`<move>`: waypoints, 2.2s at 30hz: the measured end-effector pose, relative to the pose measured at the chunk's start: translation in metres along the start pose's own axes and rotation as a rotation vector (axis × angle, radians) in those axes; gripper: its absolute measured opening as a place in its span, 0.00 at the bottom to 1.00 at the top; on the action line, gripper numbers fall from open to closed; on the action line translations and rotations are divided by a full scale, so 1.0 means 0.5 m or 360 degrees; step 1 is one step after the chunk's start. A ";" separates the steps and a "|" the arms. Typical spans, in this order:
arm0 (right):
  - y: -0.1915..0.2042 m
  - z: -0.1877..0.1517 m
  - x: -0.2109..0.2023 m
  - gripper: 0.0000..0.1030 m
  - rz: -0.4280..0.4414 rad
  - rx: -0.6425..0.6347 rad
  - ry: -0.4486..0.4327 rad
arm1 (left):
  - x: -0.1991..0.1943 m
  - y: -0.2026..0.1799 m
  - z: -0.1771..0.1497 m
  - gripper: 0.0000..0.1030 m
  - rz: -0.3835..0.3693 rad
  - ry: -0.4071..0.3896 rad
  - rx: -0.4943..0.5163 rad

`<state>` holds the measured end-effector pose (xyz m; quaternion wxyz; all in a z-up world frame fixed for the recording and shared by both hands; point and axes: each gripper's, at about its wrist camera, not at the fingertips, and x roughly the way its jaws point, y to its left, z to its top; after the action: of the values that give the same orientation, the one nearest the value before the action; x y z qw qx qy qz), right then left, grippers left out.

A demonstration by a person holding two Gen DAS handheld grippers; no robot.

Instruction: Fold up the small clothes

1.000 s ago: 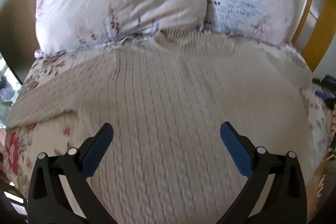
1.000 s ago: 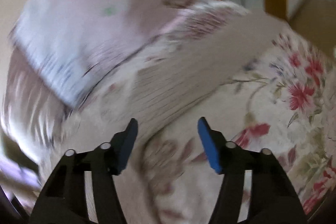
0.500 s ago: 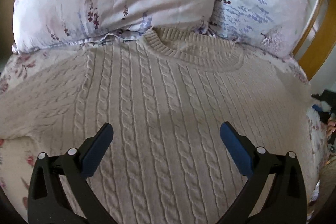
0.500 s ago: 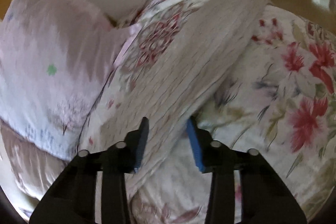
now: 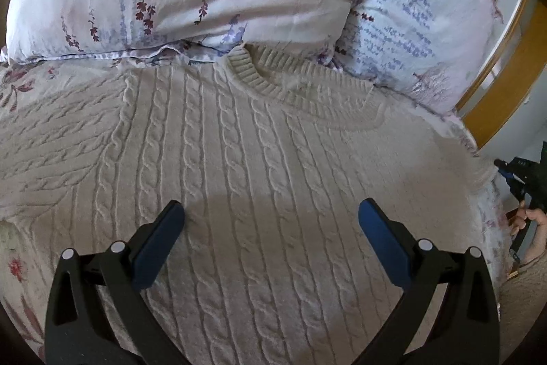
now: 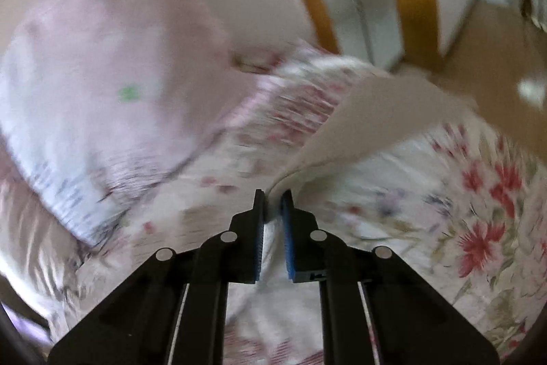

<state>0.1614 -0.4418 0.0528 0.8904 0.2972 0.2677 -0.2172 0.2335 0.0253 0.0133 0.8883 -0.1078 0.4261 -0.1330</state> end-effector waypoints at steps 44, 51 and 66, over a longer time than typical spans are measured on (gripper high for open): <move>0.574 -0.414 0.013 0.24 0.0751 -0.1351 0.0560 | -0.044 0.141 0.012 0.98 -0.0434 -0.0196 -0.0575; 0.538 -0.449 -0.009 0.48 0.0847 -0.1346 0.0652 | -0.040 0.126 0.012 0.98 -0.0463 -0.0180 -0.0522; 0.163 -0.244 0.015 0.49 0.0748 0.0204 0.0783 | -0.054 -0.188 -0.012 0.90 0.0247 -0.0162 0.0694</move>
<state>0.1694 -0.3054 -0.0011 0.8045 0.4493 0.3844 0.0555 0.1991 -0.0550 0.0580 0.9185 0.1131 0.3490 -0.1476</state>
